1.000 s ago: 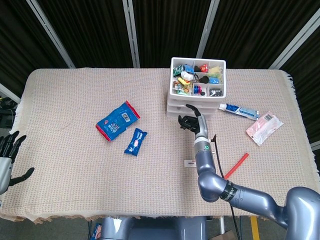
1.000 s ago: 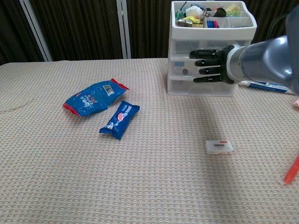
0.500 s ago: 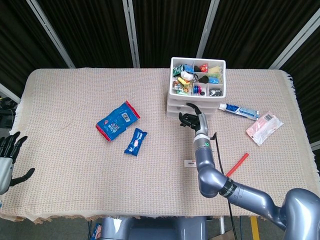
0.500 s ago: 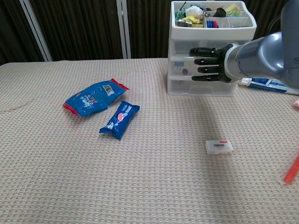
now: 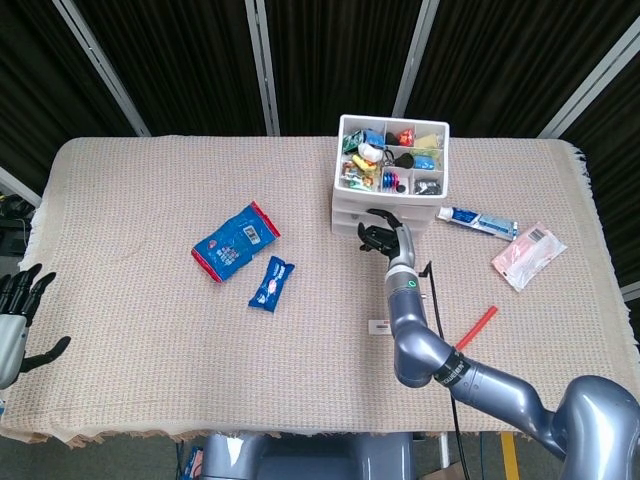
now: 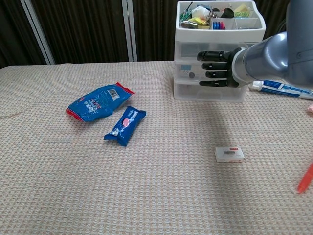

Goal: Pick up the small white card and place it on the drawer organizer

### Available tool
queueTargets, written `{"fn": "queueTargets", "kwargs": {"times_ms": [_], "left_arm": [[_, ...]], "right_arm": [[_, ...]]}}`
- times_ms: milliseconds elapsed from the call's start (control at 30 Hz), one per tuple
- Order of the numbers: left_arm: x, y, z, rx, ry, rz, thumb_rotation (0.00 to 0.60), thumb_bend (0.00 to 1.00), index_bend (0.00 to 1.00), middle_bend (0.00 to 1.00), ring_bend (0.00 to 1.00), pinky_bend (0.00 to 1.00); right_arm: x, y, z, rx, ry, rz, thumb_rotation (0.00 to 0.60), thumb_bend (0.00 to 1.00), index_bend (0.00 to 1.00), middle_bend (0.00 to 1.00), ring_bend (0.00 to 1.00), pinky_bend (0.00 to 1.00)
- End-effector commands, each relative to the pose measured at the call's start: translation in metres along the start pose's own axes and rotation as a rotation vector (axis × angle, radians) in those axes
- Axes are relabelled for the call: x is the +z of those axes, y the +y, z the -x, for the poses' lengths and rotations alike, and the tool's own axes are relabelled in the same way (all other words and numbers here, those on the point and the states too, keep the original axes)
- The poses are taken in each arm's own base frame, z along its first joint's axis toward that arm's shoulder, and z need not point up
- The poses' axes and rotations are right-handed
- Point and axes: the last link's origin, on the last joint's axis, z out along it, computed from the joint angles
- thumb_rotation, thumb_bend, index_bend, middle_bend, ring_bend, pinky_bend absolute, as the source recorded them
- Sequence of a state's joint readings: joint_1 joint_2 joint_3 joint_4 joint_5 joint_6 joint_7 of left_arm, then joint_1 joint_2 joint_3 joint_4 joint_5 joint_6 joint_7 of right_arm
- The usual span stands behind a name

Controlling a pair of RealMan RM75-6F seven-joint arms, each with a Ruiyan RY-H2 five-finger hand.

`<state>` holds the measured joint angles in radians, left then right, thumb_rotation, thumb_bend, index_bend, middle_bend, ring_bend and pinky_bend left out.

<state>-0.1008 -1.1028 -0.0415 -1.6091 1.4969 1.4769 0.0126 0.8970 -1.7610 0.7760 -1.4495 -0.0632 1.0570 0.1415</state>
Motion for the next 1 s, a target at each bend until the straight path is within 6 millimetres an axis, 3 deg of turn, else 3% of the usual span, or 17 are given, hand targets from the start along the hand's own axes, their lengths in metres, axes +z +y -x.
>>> {"fn": "queueTargets", "kwargs": {"times_ms": [33,533,1000], "left_arm": [[0.0,0.0,0.0,0.0,-0.002,-0.001,0.6,0.26,0.09,0.0,0.0,0.0],[-0.001,0.002,0.0,-0.003,0.001,0.003,0.6,0.26,0.09,0.0,0.0,0.0],[-0.002,0.002,0.001,0.0,0.007,0.005,0.6,0.25,0.09,0.0,0.0,0.0]], "right_arm": [[-0.003,0.001,0.0,-0.008,-0.008,0.0,0.6,0.35,0.34,0.75,0.73,0.51],[-0.031,0.006,-0.008,-0.01,-0.054,-0.003,0.6,0.35,0.35,0.75,0.73,0.51],[-0.054,0.02,-0.027,-0.026,-0.072,0.027,0.6,0.35,0.35,0.74,0.73,0.51]]}}
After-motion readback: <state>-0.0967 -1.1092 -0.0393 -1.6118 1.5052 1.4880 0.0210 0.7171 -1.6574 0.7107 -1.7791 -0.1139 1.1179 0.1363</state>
